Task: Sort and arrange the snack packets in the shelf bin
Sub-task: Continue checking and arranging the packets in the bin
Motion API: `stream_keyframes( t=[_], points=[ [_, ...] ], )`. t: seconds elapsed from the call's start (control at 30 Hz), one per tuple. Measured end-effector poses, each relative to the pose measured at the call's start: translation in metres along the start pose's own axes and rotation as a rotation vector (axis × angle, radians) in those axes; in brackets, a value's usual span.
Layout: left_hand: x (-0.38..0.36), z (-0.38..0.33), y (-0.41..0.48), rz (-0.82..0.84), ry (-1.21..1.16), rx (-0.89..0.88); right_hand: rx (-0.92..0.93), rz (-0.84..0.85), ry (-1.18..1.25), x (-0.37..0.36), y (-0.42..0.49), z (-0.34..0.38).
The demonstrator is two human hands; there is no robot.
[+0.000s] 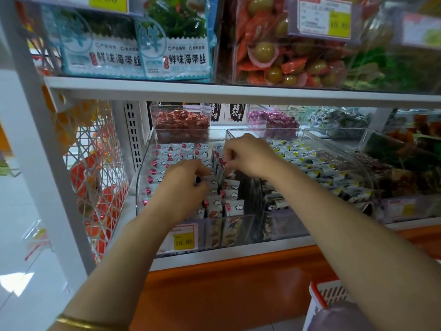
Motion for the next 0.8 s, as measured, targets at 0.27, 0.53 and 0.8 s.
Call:
stream_keyframes(
  t=[0.27,0.53,0.8],
  points=[
    [0.011,-0.003,-0.002,-0.065,-0.2,0.058,-0.064,-0.494,0.364,0.046,-0.045,-0.008],
    [0.011,0.0,-0.007,0.102,-0.555,0.206,-0.281,-0.63,1.256,0.018,-0.079,-0.004],
    [0.009,0.006,-0.01,0.159,-1.054,0.436,-0.415,-0.563,1.836,-0.011,-0.085,-0.007]
  ],
)
Point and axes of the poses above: each hand's wrist, its own y-axis towards the middle knuckle, its own x-axis out of the back of the hand, z = x × y, the point moved 4 cm from there along y, towards the middle knuckle, and after that the axes turned 9 degrees about x, right-handed, at the moved point
